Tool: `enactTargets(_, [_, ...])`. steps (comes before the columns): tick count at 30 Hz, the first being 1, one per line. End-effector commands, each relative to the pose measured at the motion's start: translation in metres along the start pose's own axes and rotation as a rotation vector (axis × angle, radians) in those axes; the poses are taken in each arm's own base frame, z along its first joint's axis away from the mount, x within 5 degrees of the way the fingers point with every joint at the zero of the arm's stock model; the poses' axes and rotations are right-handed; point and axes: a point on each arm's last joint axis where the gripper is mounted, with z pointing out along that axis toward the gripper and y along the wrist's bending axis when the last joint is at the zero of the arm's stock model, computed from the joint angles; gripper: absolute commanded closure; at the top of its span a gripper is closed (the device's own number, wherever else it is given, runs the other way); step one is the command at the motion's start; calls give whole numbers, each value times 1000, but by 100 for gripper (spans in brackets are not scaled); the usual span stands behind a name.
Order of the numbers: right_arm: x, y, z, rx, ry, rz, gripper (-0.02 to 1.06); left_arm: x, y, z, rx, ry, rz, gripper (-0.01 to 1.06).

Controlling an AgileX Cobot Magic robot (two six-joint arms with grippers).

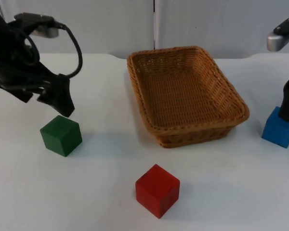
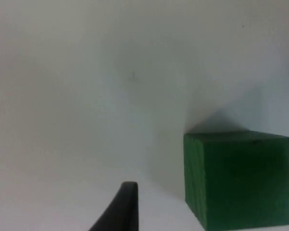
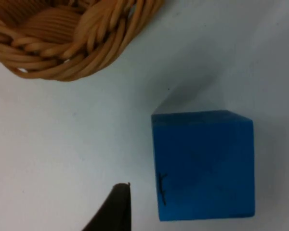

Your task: Pick up one cube with each hand and place exactly two cubes into the same basket, leaving the remaining cube outside.

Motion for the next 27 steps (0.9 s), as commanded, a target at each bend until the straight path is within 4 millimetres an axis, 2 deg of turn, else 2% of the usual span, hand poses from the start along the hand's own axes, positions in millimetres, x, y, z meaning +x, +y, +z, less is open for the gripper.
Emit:
enactTargets(1, [0,-3,0,2,-9,-9,2,-1,2,13,15,37,-11,0])
enactTargets(6, [-2,-4,1,18,-22,-15,2,3,4,31,23,67,-22,0])
enactTargets(15, [-3,-3,2,11,-32,-41,2,8,8,46,14,89,-16,0])
enactTargets(19, [-1,-3,13,-8,-12,-38,2,10,9,55,15,103,-22,0])
enactTargets(23, [3,-1,38,-53,34,-30,2,12,11,60,12,111,-19,0])
enactTargets(24, [3,-1,38,-53,34,-30,2,12,11,60,12,111,-19,0])
enactTargets(27, [3,3,55,-77,56,-35,2,11,11,60,3,97,-20,0])
